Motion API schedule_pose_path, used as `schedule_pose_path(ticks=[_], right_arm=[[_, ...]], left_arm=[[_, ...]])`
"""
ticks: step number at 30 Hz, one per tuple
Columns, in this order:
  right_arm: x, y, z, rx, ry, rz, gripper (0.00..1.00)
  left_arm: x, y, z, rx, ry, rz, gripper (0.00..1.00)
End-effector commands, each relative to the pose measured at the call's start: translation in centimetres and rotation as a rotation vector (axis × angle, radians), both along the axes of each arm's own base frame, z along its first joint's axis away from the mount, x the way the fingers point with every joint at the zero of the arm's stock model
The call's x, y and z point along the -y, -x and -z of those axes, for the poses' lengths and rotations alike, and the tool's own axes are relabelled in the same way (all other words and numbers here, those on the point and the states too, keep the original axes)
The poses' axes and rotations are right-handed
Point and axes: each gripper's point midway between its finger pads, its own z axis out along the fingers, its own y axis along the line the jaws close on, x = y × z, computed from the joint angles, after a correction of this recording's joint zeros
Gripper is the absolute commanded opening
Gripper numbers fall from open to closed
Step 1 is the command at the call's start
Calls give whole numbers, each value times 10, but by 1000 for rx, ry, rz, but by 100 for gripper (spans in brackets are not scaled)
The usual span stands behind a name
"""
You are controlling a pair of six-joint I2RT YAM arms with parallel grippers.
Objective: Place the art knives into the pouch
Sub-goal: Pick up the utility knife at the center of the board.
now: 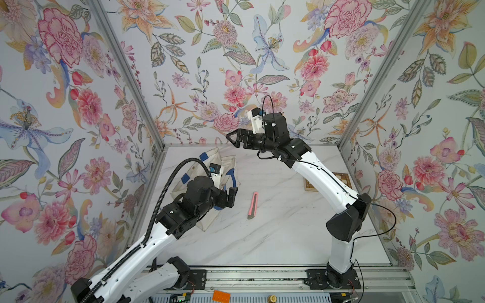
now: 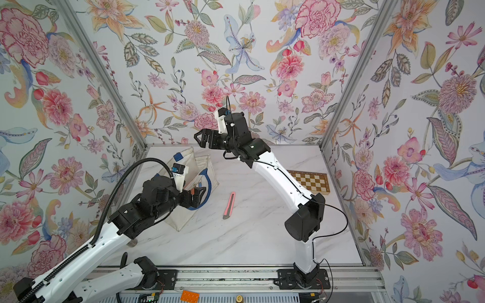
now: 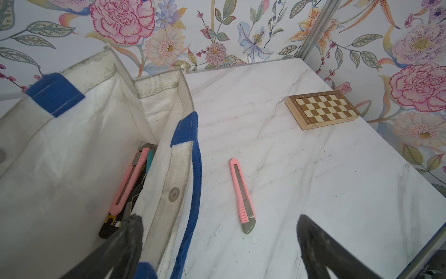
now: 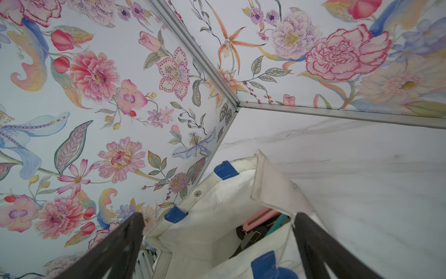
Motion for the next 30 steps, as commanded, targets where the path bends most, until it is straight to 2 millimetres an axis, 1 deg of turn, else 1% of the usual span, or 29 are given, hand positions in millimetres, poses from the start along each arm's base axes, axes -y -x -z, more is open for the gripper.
schedule_pose_path(ticks=[1, 4, 7, 10, 13, 16, 17, 18, 20, 24, 27, 29, 30], right_arm=[[29, 1, 10, 21, 66, 86, 99], [53, 13, 17, 12, 69, 130, 99], [79, 29, 27, 16, 52, 175, 99], [106, 46, 49, -10, 49, 232, 99], [131, 67, 77, -56, 52, 276, 99], [150, 88, 101, -101, 47, 303, 99], [159, 93, 111, -121, 48, 319, 99], [169, 95, 117, -129, 45, 336, 99], [181, 106, 127, -138, 43, 348, 99], [197, 122, 140, -155, 46, 360, 99], [205, 128, 149, -173, 63, 368, 99], [209, 130, 154, -181, 73, 374, 99], [210, 130, 156, -184, 74, 374, 99]], left_arm=[[9, -1, 1, -38, 17, 32, 100], [17, -2, 6, -60, 34, 55, 99], [27, -3, 7, -69, 49, 82, 99], [33, -4, 5, -58, 24, 86, 99], [41, -6, 5, -49, 11, 85, 100], [55, -6, 9, -60, 16, 103, 99], [61, -6, 14, -68, 13, 109, 98], [66, -5, 17, -76, 10, 118, 95], [74, -8, 29, -100, -2, 117, 90], [89, -14, 48, -132, -2, 110, 84], [102, -20, 59, -152, -15, 108, 77], [110, -23, 70, -162, -46, 114, 70], [113, -25, 75, -171, -58, 115, 68]])
